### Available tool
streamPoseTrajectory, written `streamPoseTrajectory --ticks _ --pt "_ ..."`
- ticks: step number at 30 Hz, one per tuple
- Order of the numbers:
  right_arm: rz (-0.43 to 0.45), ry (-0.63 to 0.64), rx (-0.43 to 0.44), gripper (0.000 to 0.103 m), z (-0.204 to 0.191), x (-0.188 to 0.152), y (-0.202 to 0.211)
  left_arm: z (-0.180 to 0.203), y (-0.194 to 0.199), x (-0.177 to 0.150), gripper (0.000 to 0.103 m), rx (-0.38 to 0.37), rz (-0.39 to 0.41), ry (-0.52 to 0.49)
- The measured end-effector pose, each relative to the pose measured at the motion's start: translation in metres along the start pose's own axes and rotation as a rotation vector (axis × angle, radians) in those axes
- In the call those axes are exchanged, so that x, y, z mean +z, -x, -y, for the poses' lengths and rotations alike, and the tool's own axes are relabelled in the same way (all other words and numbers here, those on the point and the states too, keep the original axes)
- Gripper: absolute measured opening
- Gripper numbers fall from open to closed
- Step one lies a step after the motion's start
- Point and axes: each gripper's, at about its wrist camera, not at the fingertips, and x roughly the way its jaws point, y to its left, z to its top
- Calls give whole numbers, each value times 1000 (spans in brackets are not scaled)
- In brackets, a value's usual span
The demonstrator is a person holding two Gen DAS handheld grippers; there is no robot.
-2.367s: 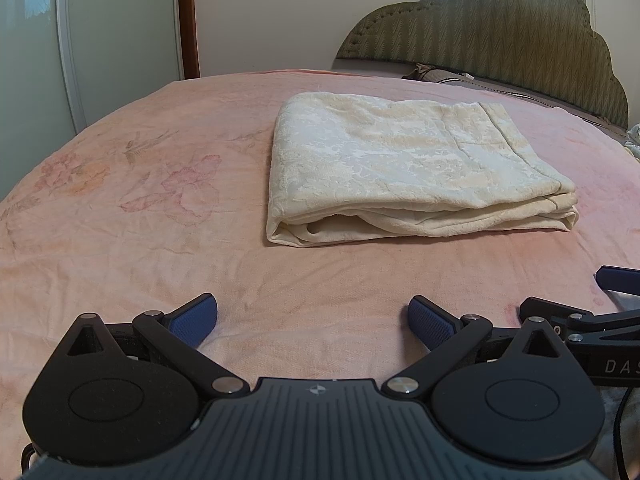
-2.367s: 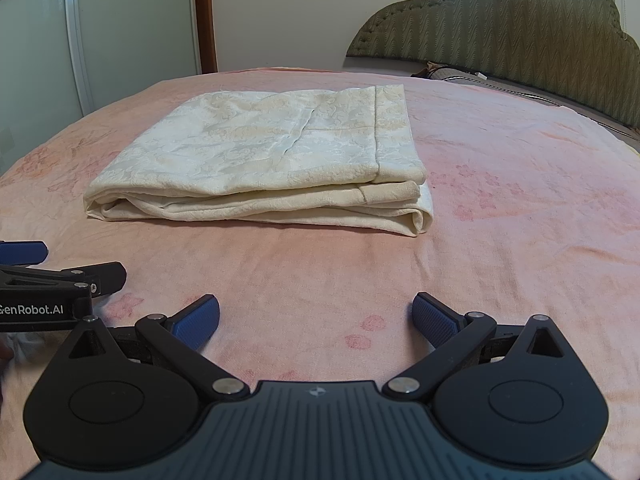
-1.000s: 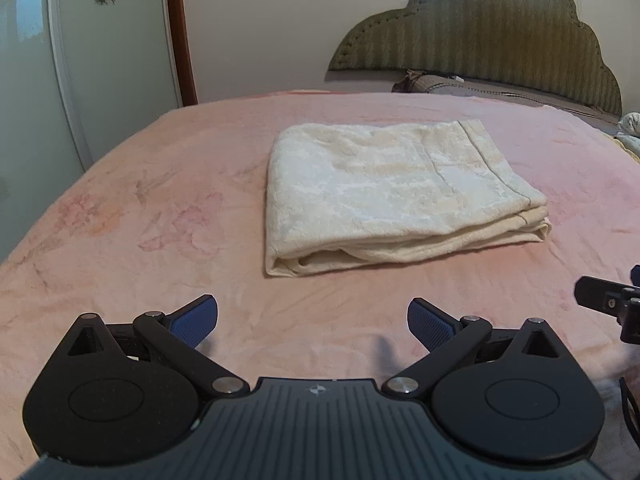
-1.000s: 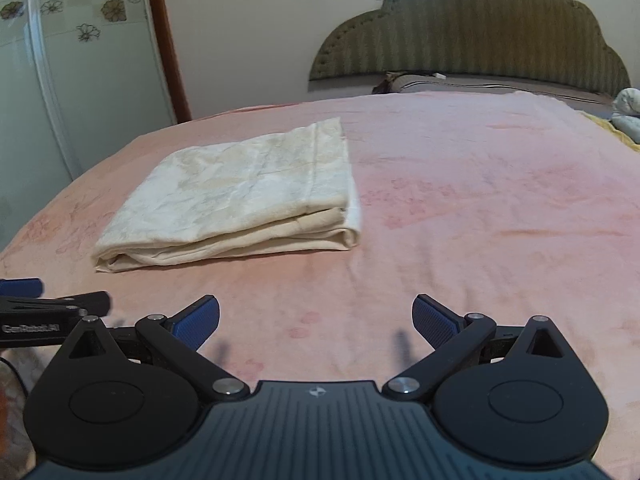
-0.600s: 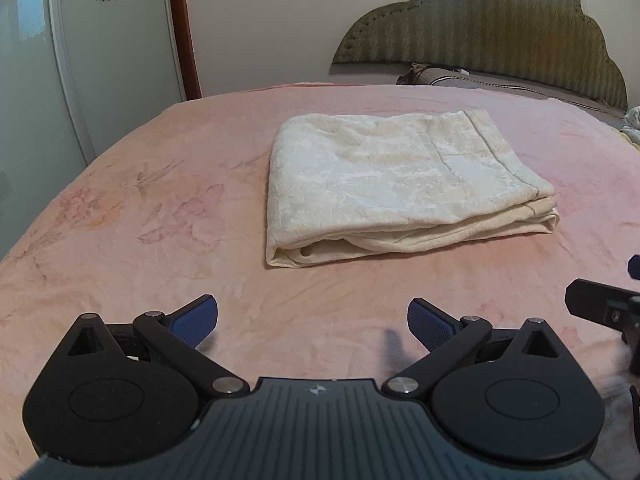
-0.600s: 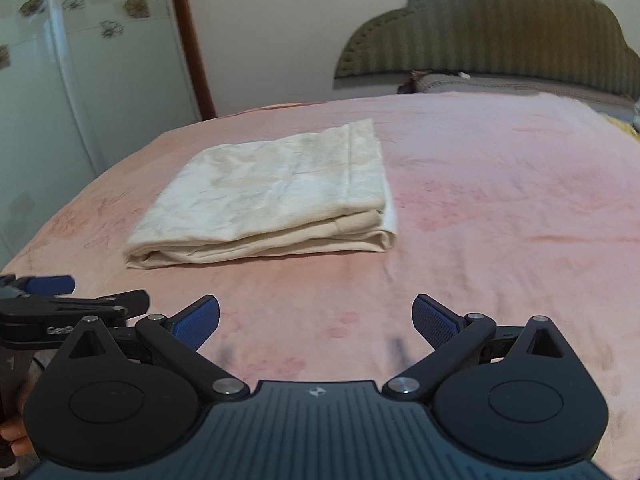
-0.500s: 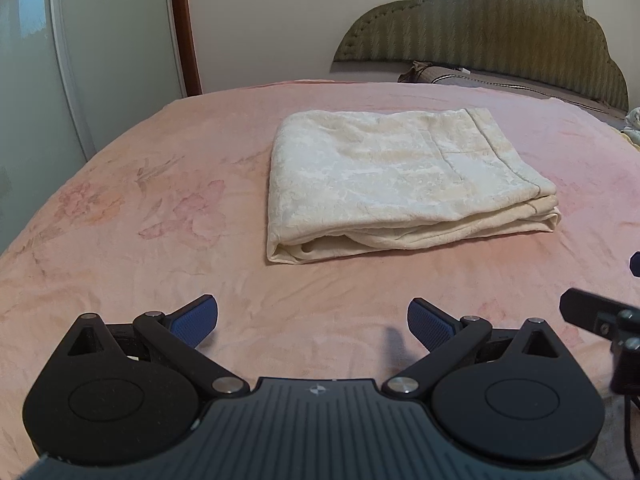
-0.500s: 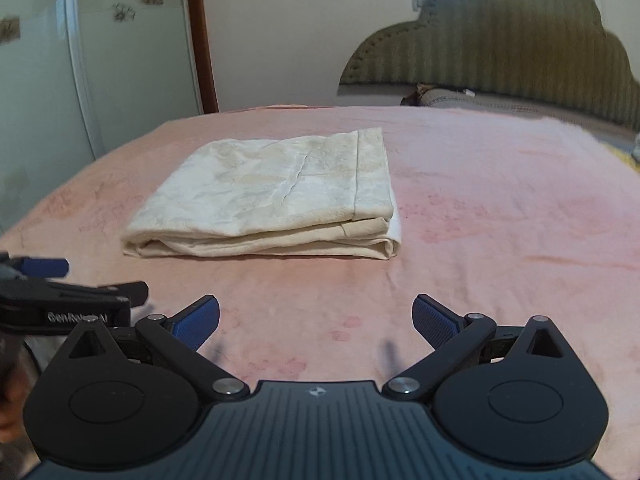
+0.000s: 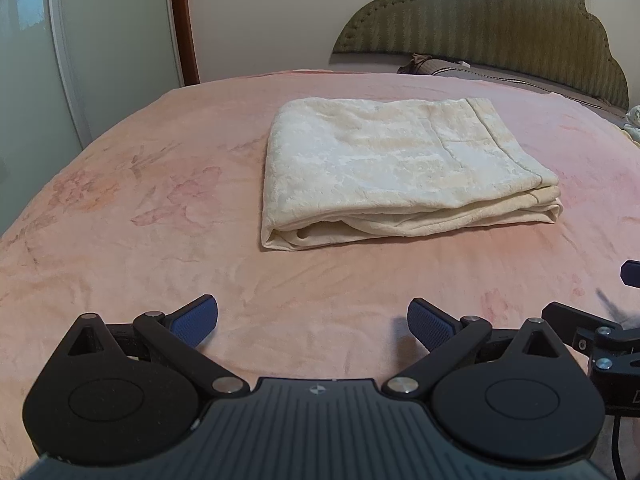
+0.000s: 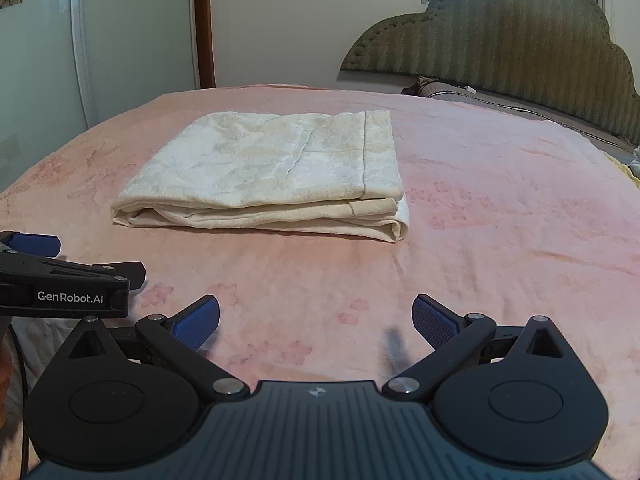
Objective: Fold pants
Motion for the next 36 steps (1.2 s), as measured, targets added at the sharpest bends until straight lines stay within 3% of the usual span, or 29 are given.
streamPoseTrajectory --ticks 25,36 --pt "-14 -14 6 103 3 -3 -5 -4 -2 0 103 -21 -12 34" --pt "-21 -36 -7 103 10 -4 -7 0 -1 1 103 -2 -5 4"
